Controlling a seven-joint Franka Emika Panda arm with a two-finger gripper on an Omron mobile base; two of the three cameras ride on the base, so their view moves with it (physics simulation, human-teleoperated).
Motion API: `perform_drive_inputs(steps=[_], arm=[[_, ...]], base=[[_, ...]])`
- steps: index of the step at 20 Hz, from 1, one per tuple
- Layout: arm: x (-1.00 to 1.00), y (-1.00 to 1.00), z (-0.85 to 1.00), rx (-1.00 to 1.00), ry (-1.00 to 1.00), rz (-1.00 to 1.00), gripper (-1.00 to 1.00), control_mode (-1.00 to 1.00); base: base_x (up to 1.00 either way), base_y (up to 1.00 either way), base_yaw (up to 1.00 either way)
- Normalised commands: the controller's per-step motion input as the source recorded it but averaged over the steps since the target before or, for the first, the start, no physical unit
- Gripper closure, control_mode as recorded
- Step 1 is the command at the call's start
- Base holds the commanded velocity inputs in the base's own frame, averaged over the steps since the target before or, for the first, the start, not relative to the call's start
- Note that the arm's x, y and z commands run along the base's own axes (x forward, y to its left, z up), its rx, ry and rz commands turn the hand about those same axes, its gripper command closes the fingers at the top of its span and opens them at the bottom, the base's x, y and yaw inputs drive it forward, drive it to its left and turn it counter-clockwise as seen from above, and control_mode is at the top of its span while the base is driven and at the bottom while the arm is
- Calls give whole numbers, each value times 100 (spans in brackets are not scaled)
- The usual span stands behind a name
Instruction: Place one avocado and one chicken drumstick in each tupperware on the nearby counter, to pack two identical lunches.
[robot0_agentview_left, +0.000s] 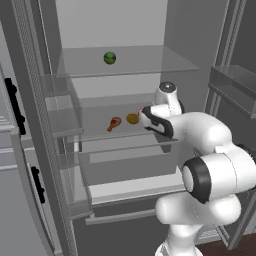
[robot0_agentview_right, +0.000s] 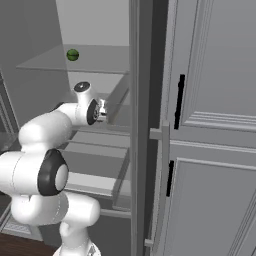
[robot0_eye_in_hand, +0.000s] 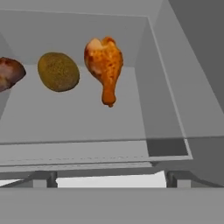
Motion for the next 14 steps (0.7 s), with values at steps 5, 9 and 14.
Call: perform_drive_inputs(steps=[5,9,14], arm=[[66,-3,-31,-1,0,0,-100,-100],[60,0,-24,0,0,0,-100,-100],[50,-3,-29,0,1,0,-100,-100]], base=[[0,0,0],[0,0,0],[0,0,0]])
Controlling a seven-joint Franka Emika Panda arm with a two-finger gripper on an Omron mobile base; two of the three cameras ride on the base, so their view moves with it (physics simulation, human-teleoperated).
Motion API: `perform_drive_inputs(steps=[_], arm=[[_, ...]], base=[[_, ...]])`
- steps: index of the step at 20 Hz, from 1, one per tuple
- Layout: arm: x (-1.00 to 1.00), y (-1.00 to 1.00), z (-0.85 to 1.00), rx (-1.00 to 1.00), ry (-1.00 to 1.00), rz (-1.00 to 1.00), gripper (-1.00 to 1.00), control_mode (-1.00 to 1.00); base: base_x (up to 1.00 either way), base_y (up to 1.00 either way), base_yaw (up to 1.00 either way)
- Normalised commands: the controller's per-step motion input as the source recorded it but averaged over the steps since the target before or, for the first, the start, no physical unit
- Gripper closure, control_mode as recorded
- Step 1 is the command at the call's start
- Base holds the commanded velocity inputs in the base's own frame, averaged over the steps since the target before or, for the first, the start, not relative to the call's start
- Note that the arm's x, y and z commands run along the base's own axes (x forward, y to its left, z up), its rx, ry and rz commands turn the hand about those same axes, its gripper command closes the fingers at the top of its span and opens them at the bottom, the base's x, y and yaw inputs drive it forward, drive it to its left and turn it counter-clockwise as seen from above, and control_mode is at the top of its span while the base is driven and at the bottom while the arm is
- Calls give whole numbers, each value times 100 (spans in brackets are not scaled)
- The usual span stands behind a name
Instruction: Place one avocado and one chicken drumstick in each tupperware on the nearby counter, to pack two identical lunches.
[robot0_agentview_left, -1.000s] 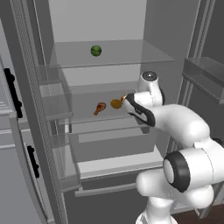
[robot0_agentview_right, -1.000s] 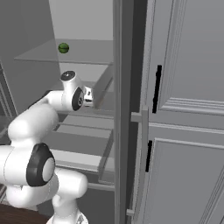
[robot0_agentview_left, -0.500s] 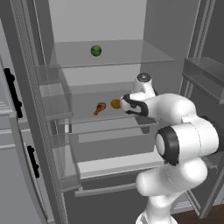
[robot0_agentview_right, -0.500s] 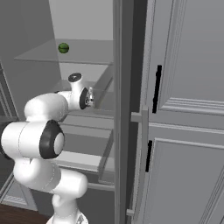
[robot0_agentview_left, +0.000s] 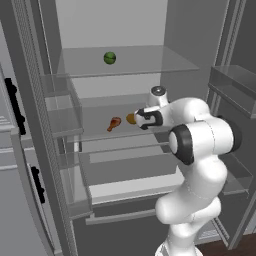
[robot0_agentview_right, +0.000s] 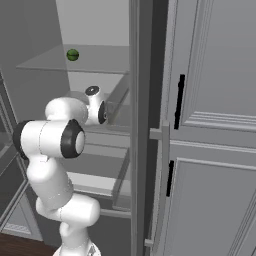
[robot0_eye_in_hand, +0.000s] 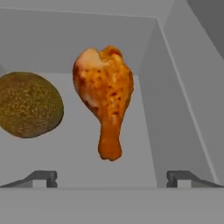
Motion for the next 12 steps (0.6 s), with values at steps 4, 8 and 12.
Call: perform_drive_inputs(steps=[4,8,12], arm=[[51,-1,-27,-3,1,0,-100,-100],[47,0,-22,0,0,0,-100,-100],[36,0,-39,-2,1,0,-100,-100]], base=[[0,0,0],[0,0,0],[0,0,0]])
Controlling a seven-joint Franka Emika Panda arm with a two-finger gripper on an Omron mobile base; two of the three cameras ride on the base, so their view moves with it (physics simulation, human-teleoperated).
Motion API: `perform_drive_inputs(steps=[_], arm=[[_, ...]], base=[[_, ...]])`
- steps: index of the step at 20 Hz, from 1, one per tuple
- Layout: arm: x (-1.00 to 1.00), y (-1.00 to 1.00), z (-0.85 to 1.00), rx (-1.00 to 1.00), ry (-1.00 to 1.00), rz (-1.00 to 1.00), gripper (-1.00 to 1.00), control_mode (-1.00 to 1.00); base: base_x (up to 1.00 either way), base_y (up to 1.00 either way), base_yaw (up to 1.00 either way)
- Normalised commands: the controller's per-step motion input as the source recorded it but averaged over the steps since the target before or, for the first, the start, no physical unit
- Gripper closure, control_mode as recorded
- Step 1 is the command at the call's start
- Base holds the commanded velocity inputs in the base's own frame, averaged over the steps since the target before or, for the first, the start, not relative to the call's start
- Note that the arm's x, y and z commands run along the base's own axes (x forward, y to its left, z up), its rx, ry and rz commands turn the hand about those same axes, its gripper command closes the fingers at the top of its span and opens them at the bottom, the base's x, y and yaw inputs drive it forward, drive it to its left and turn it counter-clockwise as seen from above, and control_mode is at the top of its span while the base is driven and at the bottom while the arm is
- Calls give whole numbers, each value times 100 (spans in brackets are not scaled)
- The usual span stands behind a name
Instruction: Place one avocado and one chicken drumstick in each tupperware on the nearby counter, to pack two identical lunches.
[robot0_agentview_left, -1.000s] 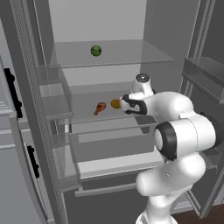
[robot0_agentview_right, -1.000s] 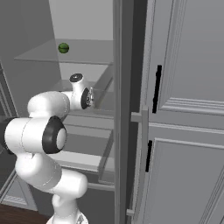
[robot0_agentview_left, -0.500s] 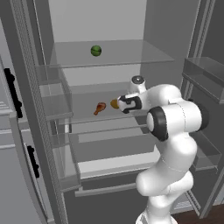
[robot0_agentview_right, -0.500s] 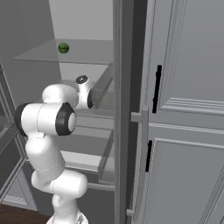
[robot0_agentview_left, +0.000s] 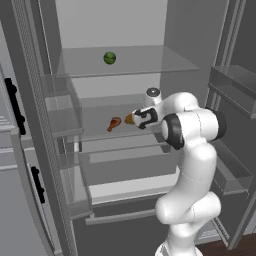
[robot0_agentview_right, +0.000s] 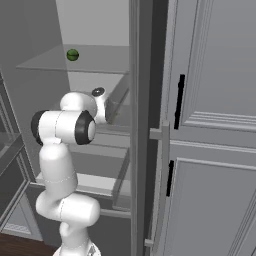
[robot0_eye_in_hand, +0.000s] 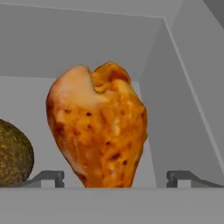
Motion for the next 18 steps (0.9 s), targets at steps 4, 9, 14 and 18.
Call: perform_drive_inputs(steps=[4,9,14,18], arm=[[14,-1,-48,-4,0,0,100,-100],[0,-1,-10,0,-1,0,100,-100],[-32,0,-1,0,0,0,100,-100],[-90,17,46,0,-32,0,100,-100]], base=[[0,0,0],[0,0,0],[0,0,0],[0,0,0]])
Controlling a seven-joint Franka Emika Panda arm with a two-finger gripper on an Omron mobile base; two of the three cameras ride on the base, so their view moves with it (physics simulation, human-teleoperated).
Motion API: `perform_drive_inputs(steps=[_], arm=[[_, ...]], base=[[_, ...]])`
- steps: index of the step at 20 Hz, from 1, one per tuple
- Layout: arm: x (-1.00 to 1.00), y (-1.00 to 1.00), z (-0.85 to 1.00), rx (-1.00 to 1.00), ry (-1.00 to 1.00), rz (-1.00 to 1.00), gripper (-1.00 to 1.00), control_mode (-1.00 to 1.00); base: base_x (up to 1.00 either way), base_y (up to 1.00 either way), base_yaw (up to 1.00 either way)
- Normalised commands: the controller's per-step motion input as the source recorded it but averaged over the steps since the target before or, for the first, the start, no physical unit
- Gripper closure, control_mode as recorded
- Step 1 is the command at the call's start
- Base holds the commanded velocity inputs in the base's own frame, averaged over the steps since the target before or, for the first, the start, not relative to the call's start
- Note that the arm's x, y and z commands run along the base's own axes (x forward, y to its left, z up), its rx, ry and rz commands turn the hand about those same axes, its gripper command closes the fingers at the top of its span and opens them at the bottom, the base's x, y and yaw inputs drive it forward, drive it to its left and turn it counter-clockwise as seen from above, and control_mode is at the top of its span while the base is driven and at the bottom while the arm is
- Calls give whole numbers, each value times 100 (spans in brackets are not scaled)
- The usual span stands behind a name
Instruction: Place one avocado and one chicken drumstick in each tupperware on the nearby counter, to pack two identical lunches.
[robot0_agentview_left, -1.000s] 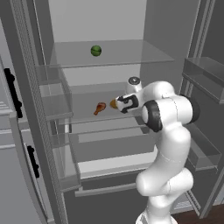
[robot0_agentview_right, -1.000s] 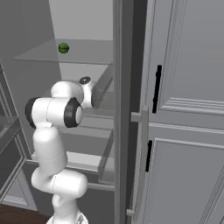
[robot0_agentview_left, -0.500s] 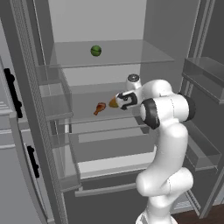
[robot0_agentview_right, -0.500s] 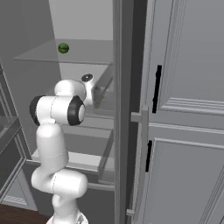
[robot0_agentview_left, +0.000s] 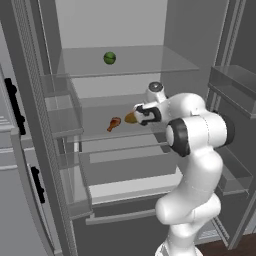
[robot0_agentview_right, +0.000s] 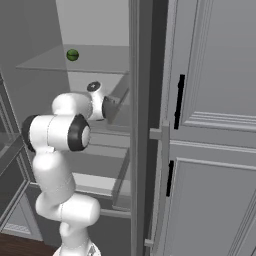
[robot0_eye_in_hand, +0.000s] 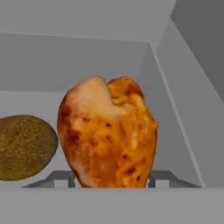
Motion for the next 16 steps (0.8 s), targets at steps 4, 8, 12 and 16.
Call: perform_drive_inputs(steps=[4,8,12,16], arm=[[-100,34,100,-4,-53,0,100,-100],[-100,37,100,0,-16,0,100,-100],[-100,34,100,0,6,0,100,-100],[-100,41,100,2,30,0,100,-100]], base=[[0,0,0],[0,0,0],[0,0,0],[0,0,0]])
